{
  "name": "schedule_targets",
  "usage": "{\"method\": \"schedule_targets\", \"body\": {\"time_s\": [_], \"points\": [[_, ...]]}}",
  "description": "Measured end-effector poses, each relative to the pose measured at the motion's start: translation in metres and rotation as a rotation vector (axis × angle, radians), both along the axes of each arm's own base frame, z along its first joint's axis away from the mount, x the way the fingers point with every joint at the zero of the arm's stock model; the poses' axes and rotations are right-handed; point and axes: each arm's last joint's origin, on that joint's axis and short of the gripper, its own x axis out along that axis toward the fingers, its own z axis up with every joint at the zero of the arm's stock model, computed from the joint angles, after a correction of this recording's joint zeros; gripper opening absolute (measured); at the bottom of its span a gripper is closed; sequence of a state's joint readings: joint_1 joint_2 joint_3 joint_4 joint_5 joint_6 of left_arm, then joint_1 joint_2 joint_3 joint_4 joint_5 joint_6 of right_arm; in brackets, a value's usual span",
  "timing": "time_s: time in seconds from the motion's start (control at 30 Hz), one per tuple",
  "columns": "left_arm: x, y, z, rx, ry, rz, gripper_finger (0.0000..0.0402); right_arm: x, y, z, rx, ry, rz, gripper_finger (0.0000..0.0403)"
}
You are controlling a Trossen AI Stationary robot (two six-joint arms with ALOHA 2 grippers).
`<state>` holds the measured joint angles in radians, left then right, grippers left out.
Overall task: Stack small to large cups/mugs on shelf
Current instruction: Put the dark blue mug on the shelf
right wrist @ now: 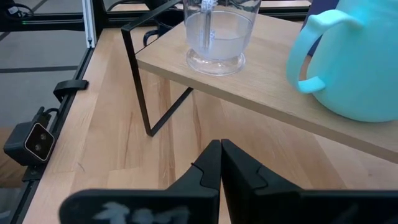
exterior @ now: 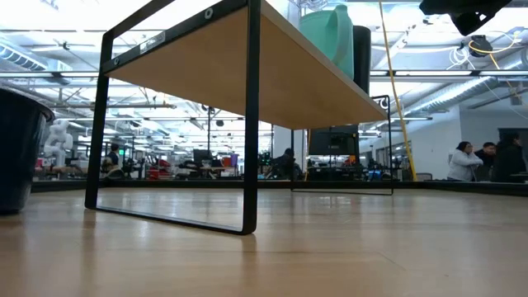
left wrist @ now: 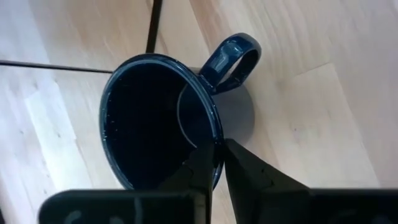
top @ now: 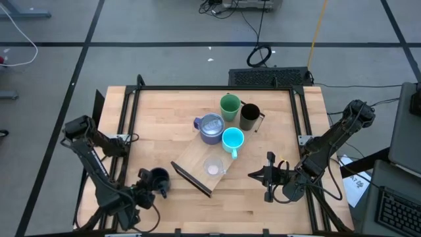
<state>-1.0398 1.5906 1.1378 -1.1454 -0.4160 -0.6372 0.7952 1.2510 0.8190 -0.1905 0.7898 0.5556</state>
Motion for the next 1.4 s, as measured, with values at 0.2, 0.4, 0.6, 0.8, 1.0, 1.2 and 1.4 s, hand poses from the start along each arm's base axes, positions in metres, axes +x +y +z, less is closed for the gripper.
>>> {"method": "schedule_targets", "body": {"time_s": [0.2,0.4,0.6,0.8,1.0,1.2,1.4], "points": [[0.006,0.003,-0.001,-0.041,0.064,0.025,0.0037,0.000,0.000,0.000,-0.002,0.000,0.001,0.0000],[0.013,0.005,-0.001,-0.081,0.102,0.022,0.0037,0.000,0.000,0.000,-0.003,0.000,0.001,0.0000],[0.024,0.012,-0.002,-0.117,0.122,0.052,0.0042,0.000,0.000,0.000,-0.003,0.001,0.002,0.0000],[0.030,0.017,-0.002,-0.123,0.136,0.067,0.0093,0.000,0.000,0.000,-0.003,0.001,0.002,0.0000],[0.033,0.021,-0.006,-0.118,0.140,0.083,0.0120,0.000,0.000,0.000,-0.003,0.001,0.002,0.0000],[0.030,0.022,-0.018,-0.129,0.171,0.024,0.0075,0.000,0.000,0.000,-0.011,0.002,0.007,0.0000],[0.031,0.021,-0.013,-0.121,0.169,0.003,0.0017,0.000,0.000,0.000,-0.007,0.002,0.005,0.0000]]}}
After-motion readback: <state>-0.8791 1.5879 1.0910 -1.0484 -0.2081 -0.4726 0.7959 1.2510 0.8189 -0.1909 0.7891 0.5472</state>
